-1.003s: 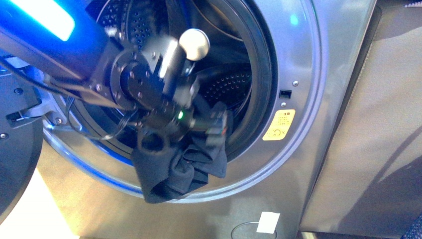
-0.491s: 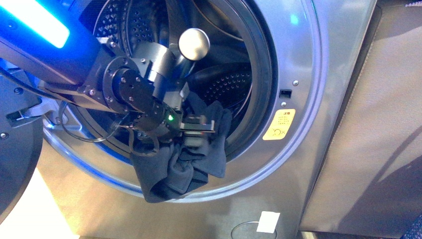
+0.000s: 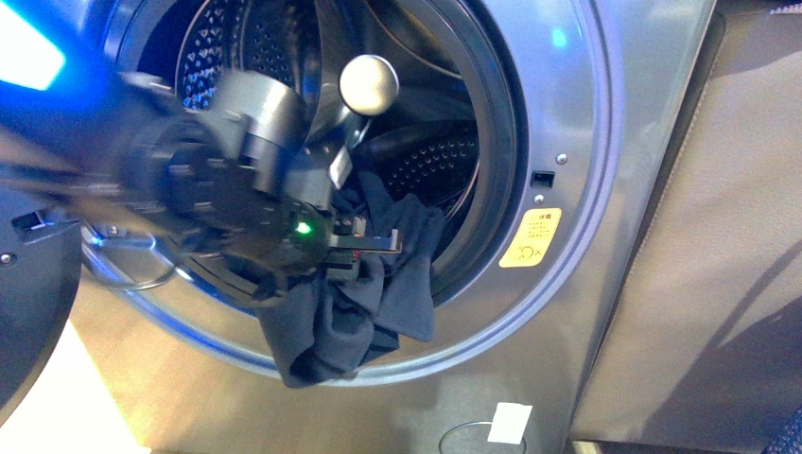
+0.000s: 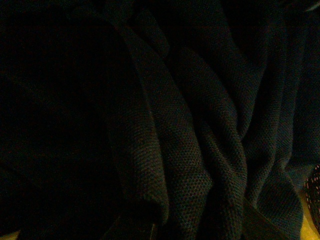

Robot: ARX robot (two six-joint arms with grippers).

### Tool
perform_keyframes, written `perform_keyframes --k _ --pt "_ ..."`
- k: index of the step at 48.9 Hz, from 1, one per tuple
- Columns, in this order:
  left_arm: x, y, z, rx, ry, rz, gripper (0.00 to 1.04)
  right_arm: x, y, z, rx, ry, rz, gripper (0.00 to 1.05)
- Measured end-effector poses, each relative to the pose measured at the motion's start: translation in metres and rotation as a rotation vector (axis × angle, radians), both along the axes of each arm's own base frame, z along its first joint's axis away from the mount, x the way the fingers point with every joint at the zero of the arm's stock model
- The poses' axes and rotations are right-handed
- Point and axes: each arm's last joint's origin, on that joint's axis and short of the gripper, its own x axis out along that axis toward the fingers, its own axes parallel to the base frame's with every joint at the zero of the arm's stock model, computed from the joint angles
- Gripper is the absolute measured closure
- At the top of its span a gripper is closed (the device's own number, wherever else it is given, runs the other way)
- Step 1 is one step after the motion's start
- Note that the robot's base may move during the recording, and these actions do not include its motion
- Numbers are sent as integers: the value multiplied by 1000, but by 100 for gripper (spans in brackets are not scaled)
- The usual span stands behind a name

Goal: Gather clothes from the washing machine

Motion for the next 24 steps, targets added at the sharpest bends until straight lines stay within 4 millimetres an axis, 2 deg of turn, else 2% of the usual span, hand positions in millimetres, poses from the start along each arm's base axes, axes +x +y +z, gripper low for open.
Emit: perform_keyframes --k 7,24 --pt "-25 7 13 -13 -62 -34 88 0 0 0 0 0 0 7" --pt "-117 40 59 -12 -273 -130 88 0 0 0 0 0 0 7"
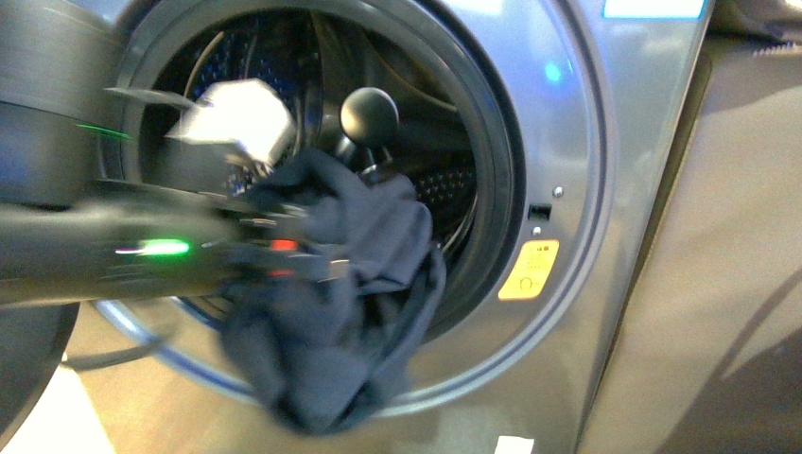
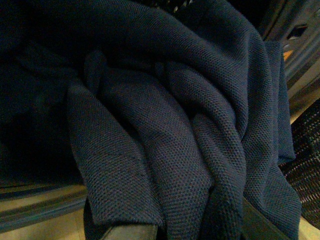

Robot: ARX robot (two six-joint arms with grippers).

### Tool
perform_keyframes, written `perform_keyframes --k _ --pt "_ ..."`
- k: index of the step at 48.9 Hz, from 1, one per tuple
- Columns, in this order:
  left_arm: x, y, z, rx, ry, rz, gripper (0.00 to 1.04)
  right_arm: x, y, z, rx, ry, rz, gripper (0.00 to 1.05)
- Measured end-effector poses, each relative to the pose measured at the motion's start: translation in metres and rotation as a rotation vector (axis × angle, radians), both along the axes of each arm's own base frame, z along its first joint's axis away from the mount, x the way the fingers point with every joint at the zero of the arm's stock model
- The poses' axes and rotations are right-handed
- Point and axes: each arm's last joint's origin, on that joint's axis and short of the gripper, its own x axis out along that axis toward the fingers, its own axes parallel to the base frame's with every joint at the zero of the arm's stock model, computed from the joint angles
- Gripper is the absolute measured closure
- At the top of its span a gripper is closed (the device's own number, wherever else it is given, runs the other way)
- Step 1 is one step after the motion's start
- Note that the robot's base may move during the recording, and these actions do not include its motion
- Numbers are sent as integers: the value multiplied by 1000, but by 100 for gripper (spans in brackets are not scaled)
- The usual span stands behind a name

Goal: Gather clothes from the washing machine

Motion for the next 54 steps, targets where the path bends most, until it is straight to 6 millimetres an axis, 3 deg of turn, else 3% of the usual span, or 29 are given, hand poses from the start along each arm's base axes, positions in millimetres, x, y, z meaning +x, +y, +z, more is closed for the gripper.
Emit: perform_keyframes --k 14,17,21,31,42,54 --pt "-44 3 57 -34 -187 -82 88 0 0 0 0 0 0 7" --pt "-52 -1 79 -44 -241 -114 88 0 0 0 0 0 0 7" --pt "-58 -10 111 -69 -321 -170 88 0 0 0 0 0 0 7" --pt "-69 -31 163 -105 -451 -256 88 0 0 0 0 0 0 7" --pt "-86 -64 238 -173 -607 -384 88 0 0 0 0 0 0 7" --pt "-95 -96 283 -197 -643 -454 88 0 0 0 0 0 0 7"
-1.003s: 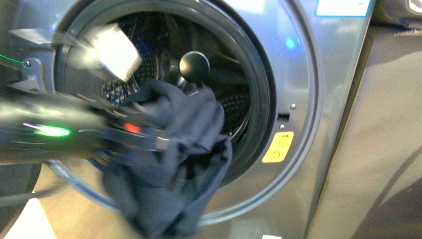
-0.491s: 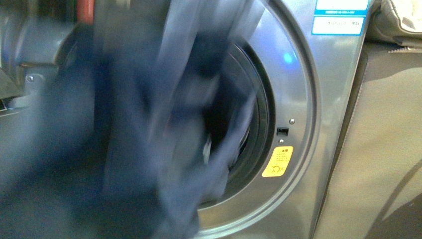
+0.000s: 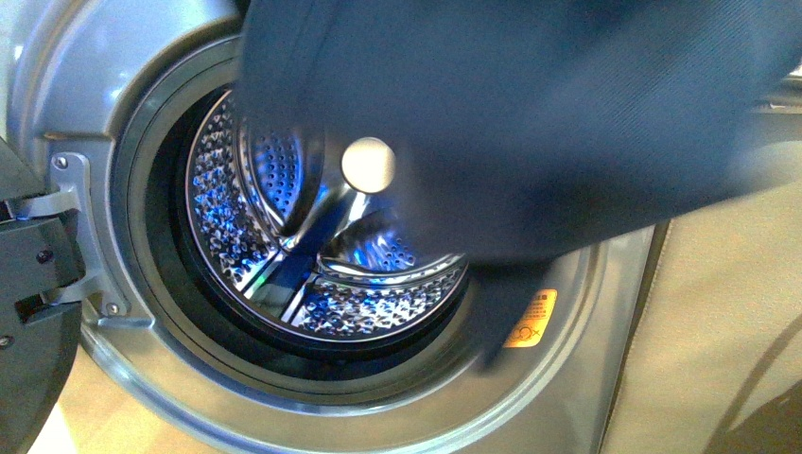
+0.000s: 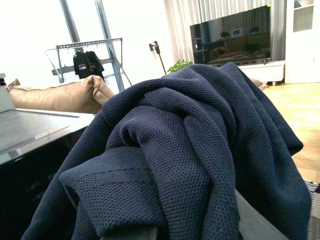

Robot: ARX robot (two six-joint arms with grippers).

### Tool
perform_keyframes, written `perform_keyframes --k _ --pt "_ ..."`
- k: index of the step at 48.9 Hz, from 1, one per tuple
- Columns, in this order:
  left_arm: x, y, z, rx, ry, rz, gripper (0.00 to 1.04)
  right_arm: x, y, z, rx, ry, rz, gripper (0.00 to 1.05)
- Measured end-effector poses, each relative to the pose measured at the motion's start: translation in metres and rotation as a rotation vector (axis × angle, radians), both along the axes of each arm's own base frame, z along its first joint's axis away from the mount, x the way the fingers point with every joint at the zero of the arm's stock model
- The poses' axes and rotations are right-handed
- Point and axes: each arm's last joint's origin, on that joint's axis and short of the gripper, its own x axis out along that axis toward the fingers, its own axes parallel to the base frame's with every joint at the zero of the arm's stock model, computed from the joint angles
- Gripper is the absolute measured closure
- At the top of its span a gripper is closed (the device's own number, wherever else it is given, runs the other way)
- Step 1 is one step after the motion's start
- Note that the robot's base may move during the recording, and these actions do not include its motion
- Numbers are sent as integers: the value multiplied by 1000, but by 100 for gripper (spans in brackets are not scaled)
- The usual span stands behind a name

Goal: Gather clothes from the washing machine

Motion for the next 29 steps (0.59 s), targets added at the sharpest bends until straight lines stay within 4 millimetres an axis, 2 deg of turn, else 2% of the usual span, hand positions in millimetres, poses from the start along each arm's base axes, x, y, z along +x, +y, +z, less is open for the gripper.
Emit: perform_keyframes --k 10,29 --pt "8 -16 25 -14 -1 -10 88 0 0 0 0 0 0 7" --pt "9 -17 27 -20 3 1 88 0 0 0 0 0 0 7"
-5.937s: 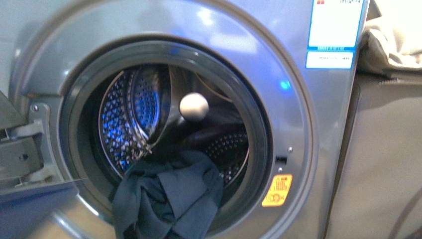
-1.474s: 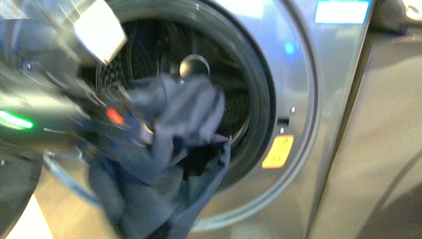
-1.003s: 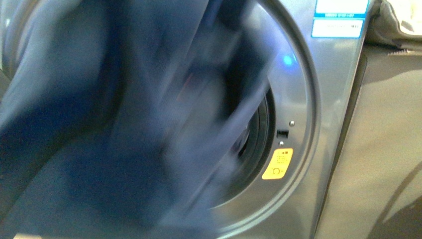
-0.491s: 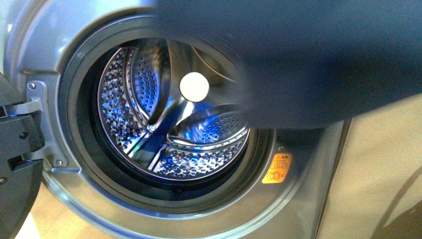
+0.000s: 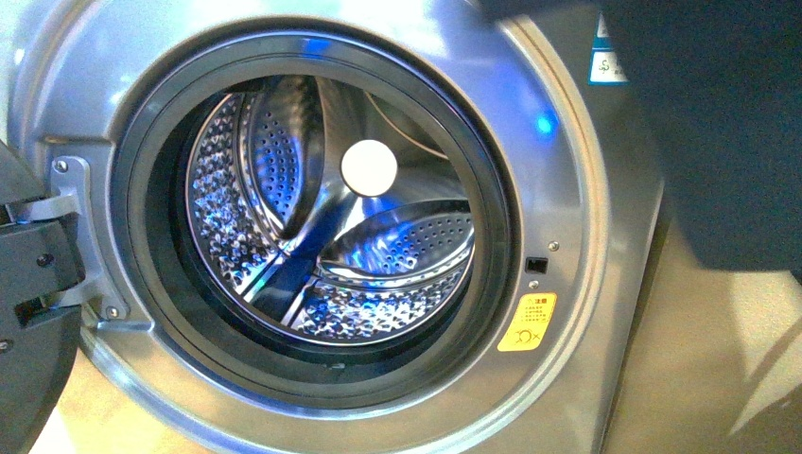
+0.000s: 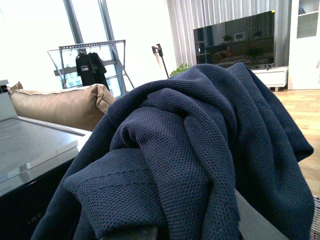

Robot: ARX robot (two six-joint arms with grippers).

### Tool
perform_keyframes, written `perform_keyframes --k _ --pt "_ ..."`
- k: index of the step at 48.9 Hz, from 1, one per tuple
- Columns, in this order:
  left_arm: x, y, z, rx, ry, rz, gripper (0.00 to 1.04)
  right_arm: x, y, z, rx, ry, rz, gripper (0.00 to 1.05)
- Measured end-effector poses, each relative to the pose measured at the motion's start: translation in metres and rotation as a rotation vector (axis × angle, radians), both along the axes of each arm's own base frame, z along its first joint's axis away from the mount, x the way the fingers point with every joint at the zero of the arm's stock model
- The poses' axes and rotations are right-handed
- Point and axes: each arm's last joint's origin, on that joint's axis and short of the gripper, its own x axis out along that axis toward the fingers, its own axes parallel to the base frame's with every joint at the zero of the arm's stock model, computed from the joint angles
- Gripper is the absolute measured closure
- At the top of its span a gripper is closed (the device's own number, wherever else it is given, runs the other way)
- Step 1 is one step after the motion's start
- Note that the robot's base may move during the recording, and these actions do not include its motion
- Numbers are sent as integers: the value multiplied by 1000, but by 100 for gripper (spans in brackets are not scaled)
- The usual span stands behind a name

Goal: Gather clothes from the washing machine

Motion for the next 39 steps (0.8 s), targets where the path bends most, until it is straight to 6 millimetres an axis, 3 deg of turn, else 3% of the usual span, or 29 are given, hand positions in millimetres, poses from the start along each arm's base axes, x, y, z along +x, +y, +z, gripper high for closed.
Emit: perform_keyframes --k 13,24,27,39 --pt "0 0 0 1 1 0 88 10 -7 20 230 -46 462 7" --pt "0 0 0 1 1 0 88 31 -7 72 237 -179 532 7" --pt "0 0 0 1 1 0 88 40 -3 93 226 -219 574 7" --pt "0 0 0 1 1 0 88 54 23 133 181 -281 713 7"
